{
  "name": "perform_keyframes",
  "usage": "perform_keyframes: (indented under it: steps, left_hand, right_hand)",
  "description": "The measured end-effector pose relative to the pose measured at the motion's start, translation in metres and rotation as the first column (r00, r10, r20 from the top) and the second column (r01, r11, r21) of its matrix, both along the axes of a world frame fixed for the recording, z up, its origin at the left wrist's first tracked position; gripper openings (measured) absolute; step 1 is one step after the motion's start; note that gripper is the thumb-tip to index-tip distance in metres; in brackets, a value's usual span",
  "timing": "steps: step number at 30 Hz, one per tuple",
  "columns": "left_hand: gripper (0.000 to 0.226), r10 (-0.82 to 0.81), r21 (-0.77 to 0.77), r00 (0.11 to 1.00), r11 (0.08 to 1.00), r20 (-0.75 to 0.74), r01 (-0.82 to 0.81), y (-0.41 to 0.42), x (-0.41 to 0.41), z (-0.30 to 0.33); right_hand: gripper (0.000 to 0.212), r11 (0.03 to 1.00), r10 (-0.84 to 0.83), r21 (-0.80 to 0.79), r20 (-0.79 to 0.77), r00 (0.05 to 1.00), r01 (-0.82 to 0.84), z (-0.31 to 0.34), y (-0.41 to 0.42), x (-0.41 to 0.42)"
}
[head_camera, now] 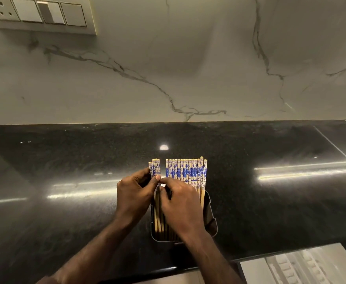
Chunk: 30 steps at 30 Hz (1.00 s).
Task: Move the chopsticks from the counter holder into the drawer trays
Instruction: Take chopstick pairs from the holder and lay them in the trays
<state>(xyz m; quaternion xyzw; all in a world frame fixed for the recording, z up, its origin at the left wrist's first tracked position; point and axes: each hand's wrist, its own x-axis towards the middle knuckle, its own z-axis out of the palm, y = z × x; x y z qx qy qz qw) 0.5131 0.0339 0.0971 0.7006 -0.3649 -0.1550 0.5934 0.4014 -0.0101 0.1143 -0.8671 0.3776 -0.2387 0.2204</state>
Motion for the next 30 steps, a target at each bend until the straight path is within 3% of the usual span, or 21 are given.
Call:
perform_keyframes:
  steps: [6, 16, 21, 25, 30]
  left_hand:
    - [0.026, 0.077, 0.028, 0.994, 0.997, -0.08, -0.075, 0.0, 0.0, 0.005]
    - [0.031, 0.167, -0.021, 0.984, 0.985, -0.069, -0.169, 0.006, -0.008, 0.011]
    - [0.033, -0.006, -0.066, 0.995, 0.998, -0.1, -0.001, 0.006, -0.004, 0.028]
    - [0.027, -0.192, -0.161, 0.966, 0.973, -0.171, 0.165, 0.006, 0.007, 0.061]
    - [0.025, -0.285, -0.282, 0.905, 0.939, -0.315, 0.197, 0.001, 0.019, 0.114]
  right_hand:
    - [0.025, 0.999, 0.004, 0.047, 0.007, 1.0, -0.004, 0.001, 0.002, 0.0]
    - [0.025, 0.99, -0.009, 0.144, 0.016, 1.0, 0.007, -0.002, 0.005, -0.001]
    - [0.022, 0.961, 0.0, 0.276, 0.104, 0.995, -0.029, 0.009, 0.003, -0.005]
    - [0.022, 0.85, -0.031, 0.515, 0.259, 0.965, -0.11, 0.021, -0.005, -0.014]
    - [0.019, 0.703, 0.016, 0.642, 0.416, 0.909, -0.306, 0.037, -0.008, -0.026]
